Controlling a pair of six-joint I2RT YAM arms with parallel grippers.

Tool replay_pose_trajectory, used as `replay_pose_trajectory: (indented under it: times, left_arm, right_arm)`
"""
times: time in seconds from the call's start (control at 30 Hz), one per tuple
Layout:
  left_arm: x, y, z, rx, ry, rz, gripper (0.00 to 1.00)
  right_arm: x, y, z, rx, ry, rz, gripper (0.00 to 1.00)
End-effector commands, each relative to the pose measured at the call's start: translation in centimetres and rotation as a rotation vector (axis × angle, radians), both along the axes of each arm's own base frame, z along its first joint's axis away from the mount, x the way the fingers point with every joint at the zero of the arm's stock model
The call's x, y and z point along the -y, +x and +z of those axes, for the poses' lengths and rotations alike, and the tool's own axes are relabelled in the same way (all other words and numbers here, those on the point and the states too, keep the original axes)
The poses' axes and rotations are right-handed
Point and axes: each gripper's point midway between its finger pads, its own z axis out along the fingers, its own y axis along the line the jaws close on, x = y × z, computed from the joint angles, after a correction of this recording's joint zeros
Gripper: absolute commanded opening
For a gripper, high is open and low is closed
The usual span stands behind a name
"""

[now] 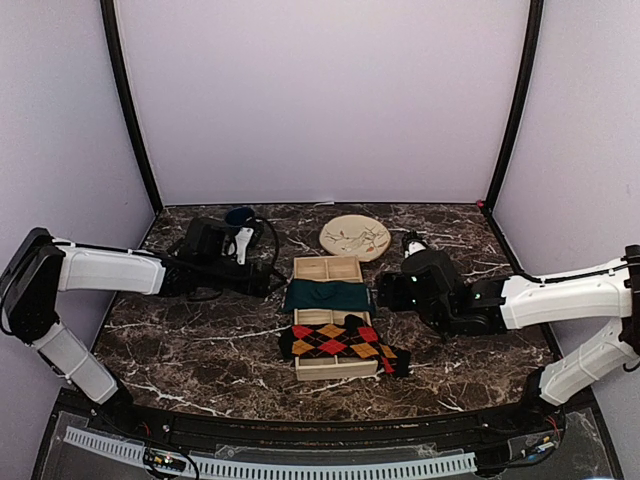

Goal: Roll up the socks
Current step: Pick up the sock from the storage box.

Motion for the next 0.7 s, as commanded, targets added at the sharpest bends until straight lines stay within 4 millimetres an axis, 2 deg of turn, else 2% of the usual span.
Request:
replay_pose_trajectory:
  times: [0.0,0.23,0.33,0.5,0.67]
  left_arm:
    - [1.3,-1.6,-1.5,-0.189,-0.049,-0.018,0.85]
    - [1.8,-2.3,-2.5,-0.359,-0.199,0.084,0.86]
    - [1.6,-2.6,-2.9,-0.413,-0.238,0.133,0.86]
    - [0.8,-3.6,-4.9,-0.519,-0.250,0.211,0.86]
    - [0.8,-4.1,-5.5,-0.565,-0.332,0.252,0.83]
  right_arm:
    - [-1.2,-0.2,0.7,0.005,0.068,0.057,0.85]
    - [-1.4,-0.3,0.6,-0.003,0.073,0.070,0.86]
    - [-1.5,-0.3,0.6,-0.005,0.072,0.073,0.86]
    - [-1.6,-0.3,0.6,-0.005,0.069,0.080,0.86]
    - [-1.8,-0.2,0.6,-0.004,0.061,0.086,0.87]
